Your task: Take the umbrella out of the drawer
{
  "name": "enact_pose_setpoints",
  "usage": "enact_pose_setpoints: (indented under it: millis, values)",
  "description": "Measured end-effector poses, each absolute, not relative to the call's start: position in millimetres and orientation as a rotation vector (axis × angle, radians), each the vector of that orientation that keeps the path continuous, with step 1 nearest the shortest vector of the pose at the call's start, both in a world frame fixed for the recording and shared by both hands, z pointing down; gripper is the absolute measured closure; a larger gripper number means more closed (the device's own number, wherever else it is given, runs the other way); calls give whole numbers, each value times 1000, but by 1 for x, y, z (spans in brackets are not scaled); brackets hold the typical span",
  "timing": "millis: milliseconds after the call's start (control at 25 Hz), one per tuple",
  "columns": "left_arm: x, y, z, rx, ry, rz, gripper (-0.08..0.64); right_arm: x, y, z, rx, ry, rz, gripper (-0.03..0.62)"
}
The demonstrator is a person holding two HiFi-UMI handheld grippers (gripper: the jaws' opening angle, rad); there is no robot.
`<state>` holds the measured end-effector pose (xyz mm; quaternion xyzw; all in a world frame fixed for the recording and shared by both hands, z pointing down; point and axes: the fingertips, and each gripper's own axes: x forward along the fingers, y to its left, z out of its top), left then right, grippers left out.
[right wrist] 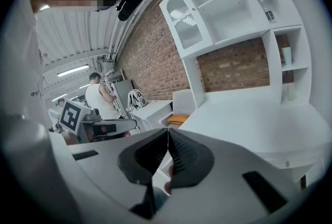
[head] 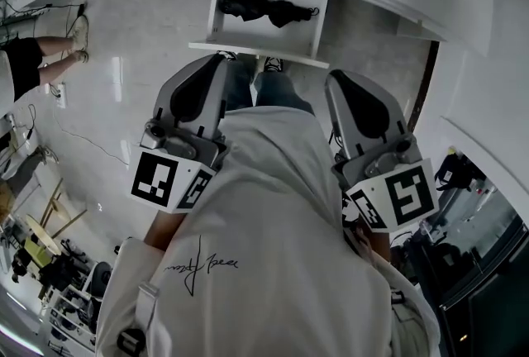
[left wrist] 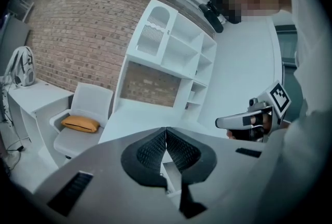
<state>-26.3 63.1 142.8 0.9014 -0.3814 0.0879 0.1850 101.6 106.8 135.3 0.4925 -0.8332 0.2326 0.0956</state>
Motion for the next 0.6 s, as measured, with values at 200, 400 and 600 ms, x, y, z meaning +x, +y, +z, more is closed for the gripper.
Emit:
enact_pose_setpoints:
  millis: [200, 400, 600]
  values:
    - [-27, 59, 154, 2509, -1085, 262, 543, 88, 97, 139, 1317, -2512, 645, 568]
    - [-33, 52, 163, 2473, -1091, 256, 543, 67, 78, 144, 1185, -2500, 546, 568]
    - [-40, 42, 174, 2410, -1125, 246, 543, 61, 62, 163, 1101, -2476, 547, 568]
